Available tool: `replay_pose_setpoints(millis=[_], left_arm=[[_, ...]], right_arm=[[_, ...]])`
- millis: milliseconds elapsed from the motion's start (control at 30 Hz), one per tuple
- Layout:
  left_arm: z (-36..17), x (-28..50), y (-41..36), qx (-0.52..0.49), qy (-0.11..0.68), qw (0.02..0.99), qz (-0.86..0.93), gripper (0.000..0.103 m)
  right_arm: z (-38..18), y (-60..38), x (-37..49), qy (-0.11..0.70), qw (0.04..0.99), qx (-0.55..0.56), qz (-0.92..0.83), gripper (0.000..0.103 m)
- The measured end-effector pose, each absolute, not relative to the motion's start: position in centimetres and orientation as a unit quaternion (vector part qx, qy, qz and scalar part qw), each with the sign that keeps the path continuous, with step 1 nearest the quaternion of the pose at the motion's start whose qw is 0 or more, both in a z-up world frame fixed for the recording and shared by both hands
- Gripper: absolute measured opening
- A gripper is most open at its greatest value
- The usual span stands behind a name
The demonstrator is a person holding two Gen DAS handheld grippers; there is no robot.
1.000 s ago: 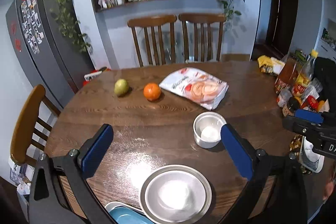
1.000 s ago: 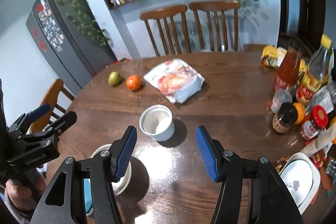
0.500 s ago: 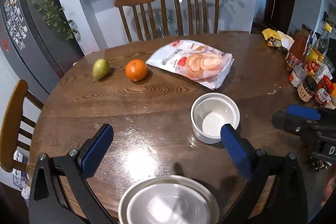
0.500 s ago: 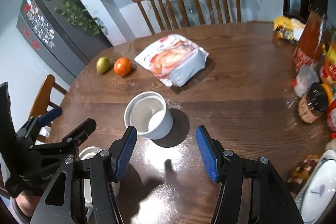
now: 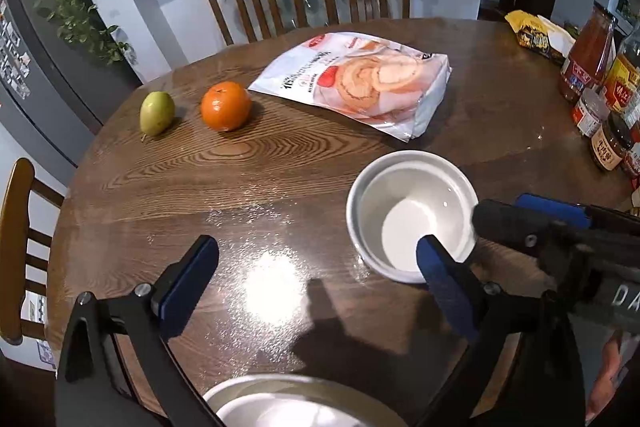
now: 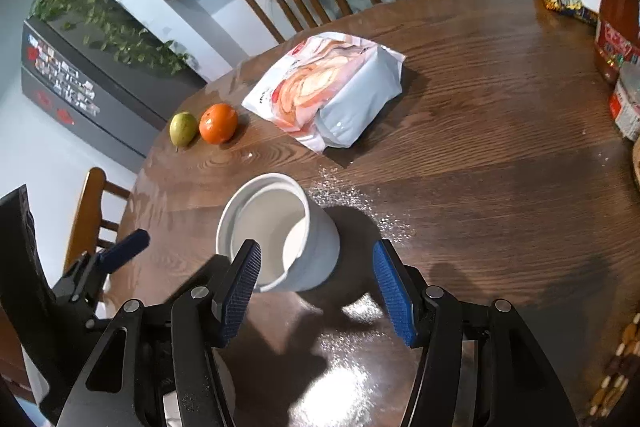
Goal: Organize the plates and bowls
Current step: 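Move the left tool toward the small white ramekin, then grasp the rim of the small white ramekin with the left tool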
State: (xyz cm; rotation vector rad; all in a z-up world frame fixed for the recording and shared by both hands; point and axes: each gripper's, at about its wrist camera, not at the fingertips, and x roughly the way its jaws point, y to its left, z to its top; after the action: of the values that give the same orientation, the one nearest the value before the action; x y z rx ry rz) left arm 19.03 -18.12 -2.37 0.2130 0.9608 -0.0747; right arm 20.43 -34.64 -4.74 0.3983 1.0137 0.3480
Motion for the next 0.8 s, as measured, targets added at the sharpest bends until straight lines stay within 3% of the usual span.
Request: replay_pose_setpoints(millis=[233, 300, 467, 600, 800], left_arm=[[-3.4, 19.8, -19.0, 0.107, 0.474, 0.873, -0.047, 0.089], [-3.8, 19.9, -19.2, 0.108, 0.478, 0.87, -0.051, 0.078], [-4.3, 20.3, -19.7, 0.111, 0.486, 0.865, -0.061, 0.064], [-4.9, 20.7, -19.8, 0.098, 0.501, 0.857, -0.072, 0.042], [-5.0, 20.7, -20.2, 0.087, 0.506, 0.853, -0.088, 0.03]], right_arm=[[-5.8, -33.5, 21.4, 0.493, 0.832, 0.186, 0.171, 0.06], [-6.0, -33.2, 21.7, 0.497, 0.83, 0.186, 0.172, 0.06], [-6.4, -33.1, 22.2, 0.501, 0.825, 0.197, 0.171, 0.059], [-6.7, -33.3, 22.5, 0.5, 0.821, 0.213, 0.173, 0.043], [-7.3, -33.1, 22.8, 0.504, 0.817, 0.215, 0.177, 0.029]])
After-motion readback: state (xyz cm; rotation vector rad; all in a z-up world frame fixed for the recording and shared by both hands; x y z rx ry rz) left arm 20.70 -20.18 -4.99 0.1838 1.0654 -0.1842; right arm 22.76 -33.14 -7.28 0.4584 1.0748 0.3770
